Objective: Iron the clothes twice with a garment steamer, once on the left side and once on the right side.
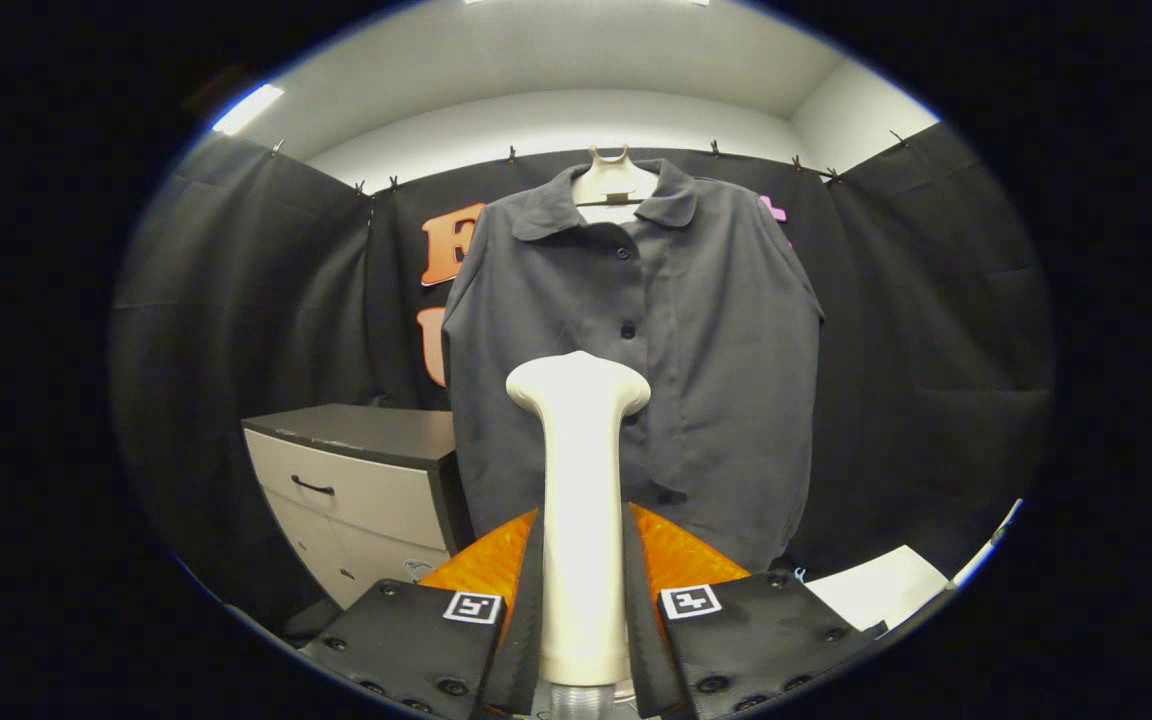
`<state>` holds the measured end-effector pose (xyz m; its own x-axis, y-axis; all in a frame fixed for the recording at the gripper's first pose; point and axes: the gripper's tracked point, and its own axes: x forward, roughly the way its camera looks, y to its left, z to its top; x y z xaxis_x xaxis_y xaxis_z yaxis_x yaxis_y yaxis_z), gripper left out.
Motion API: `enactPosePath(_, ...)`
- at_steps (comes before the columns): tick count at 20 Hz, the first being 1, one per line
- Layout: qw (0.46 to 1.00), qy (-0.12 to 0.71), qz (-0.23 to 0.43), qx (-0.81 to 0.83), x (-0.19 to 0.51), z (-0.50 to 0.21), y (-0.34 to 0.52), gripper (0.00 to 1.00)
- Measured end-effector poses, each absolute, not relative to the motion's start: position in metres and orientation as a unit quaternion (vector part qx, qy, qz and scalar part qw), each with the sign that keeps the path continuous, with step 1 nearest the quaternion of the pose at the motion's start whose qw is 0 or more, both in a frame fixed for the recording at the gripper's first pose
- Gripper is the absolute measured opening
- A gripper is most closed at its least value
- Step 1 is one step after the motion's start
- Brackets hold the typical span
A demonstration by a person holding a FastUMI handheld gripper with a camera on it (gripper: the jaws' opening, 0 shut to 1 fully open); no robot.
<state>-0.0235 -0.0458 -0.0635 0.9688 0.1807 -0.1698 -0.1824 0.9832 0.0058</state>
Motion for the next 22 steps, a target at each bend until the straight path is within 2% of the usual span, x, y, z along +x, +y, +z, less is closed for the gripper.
enactPosePath(6,0.999,0.019,0.032,-0.014,-0.001,-0.009,-0.101,0.44)
enactPosePath(13,1.0,-0.007,-0.001,-0.005,0.053,0.037,-0.136,0.44)
enactPosePath(22,0.999,-0.001,-0.013,-0.036,0.093,0.032,-0.139,0.44)
